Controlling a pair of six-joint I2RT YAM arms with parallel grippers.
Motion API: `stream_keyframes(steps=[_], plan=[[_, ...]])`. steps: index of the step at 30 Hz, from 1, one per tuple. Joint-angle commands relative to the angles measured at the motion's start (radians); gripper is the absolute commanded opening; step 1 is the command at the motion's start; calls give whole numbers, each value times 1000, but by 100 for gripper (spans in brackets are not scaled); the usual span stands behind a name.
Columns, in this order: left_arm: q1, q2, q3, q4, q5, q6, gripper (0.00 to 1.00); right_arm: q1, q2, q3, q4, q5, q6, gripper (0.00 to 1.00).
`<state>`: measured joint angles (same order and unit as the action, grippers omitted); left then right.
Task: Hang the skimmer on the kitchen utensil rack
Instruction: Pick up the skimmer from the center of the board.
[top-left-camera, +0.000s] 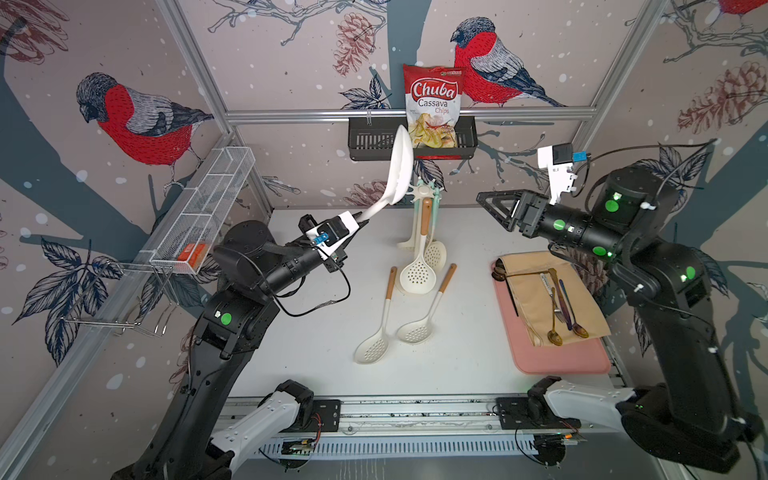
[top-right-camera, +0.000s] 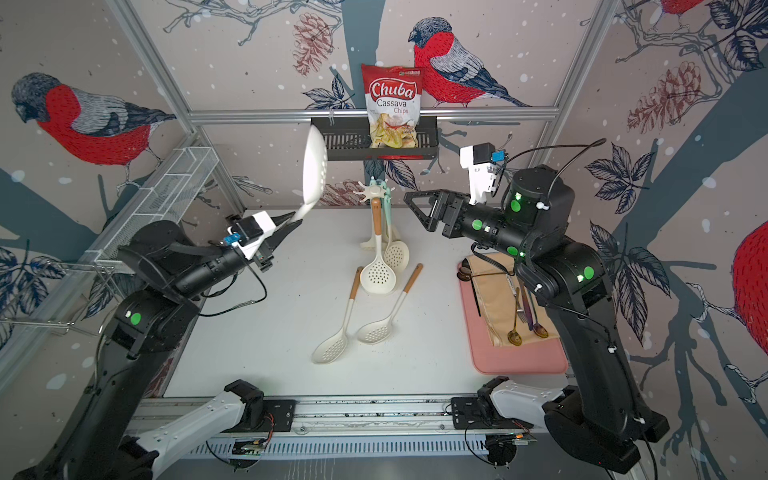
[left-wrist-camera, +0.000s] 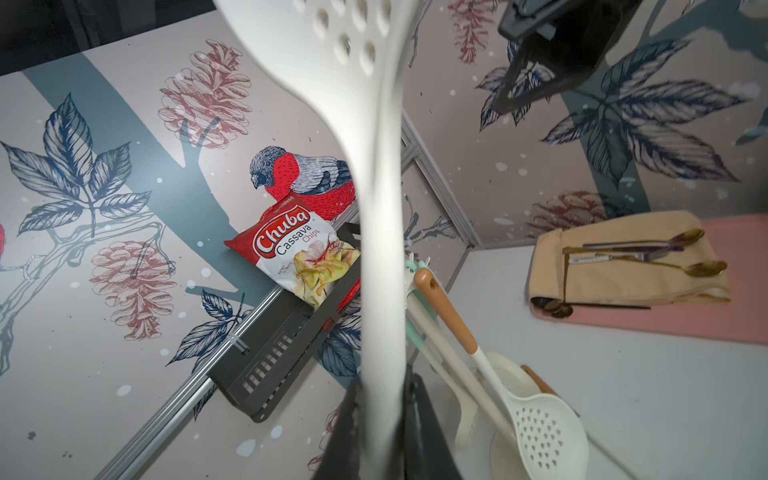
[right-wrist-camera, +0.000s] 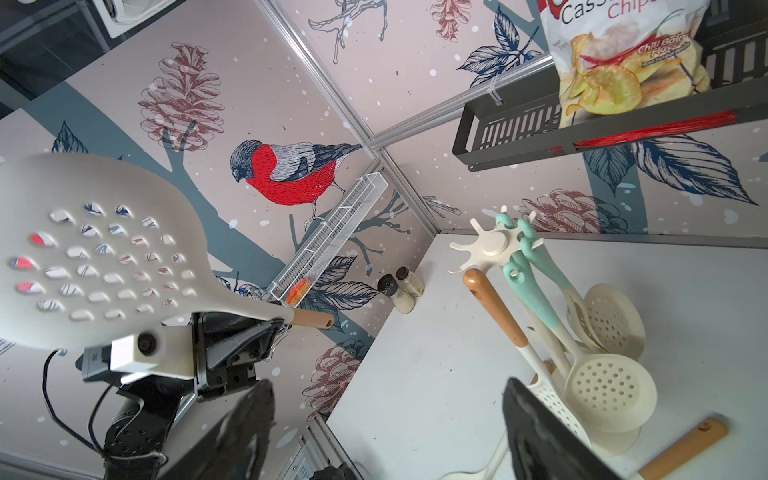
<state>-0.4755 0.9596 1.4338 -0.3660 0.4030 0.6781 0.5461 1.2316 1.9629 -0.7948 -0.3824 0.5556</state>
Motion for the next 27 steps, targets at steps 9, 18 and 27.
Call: stream_keyframes(steps=[9,18,27], plan=[[-194,93,-51,-7,-497,481,0,-82,-15,-60,30,-92,132,87],[-256,151,-49,3,-604,575,0,-79,17,-98,21,-163,124,84],[-343,189,-47,43,-738,657,0,-58,116,-105,-119,-140,34,57]])
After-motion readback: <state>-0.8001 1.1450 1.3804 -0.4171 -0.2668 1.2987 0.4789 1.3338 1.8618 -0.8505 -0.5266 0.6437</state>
